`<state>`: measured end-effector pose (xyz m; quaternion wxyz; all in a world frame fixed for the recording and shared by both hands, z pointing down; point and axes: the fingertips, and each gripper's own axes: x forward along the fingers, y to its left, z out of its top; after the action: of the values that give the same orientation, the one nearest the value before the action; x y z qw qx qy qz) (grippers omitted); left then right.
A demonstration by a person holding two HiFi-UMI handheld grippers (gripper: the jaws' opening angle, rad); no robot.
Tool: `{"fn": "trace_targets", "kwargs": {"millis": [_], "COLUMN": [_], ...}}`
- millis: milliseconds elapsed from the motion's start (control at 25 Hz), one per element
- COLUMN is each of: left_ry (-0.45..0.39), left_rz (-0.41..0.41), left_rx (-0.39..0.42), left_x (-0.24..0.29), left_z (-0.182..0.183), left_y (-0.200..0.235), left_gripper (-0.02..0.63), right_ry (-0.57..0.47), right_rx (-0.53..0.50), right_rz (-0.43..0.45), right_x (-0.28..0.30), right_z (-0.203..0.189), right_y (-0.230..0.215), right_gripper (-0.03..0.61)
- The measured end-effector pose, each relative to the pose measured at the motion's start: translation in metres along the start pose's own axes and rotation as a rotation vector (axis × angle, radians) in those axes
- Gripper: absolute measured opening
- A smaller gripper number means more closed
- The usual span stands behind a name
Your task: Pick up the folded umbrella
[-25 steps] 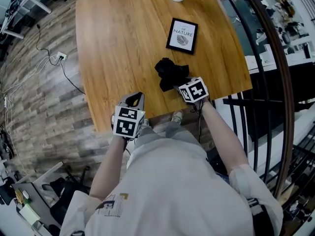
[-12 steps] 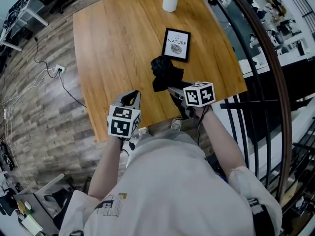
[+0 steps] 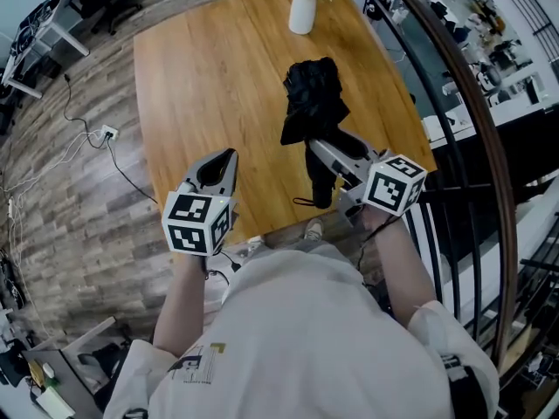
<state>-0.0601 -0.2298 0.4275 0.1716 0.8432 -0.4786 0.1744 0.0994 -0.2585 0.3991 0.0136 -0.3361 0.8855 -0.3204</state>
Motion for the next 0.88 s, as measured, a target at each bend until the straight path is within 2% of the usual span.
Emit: {"fn": "trace_targets", "kwargs": {"millis": [160,400,520,680,880], "left_ry": [-0.153,-0.382,-0.456,-0.525,-0.573], "left_rz": [0.043,0.132,0.167,0.171,0.174], "left_rx": [0.052,0.212,0.272,0.297,0.353], "left_x": [-0.028,-0.084,-0.103,-0.127,-0.145], "left_z": [0.061,0.149,0.174,0.192,0.201], "left_y": [0.008,0.008,0.002,-0.012,-0.027], "left_gripper": [0.020,0.020,0.020,0.020,0.020], "right_ry": [-0.207,-0.478,-0.570,-0.670,-0.705], "right_rx": [-0.147,-0.411,-0.494,-0.590,-0.669], "right_rz": [0.037,0.025,-0.007,-0.070,-0.117], "right_x": [-0.025,-0.071,-0.091,-0.120,-0.142], "right_z": [0.072,0.152,0.173,0.188,0.193], "right_y": [0.043,0.115,0.139,0.166,0.174], "right_gripper": [0.245,0.249,0.249,0.250,0.252]}}
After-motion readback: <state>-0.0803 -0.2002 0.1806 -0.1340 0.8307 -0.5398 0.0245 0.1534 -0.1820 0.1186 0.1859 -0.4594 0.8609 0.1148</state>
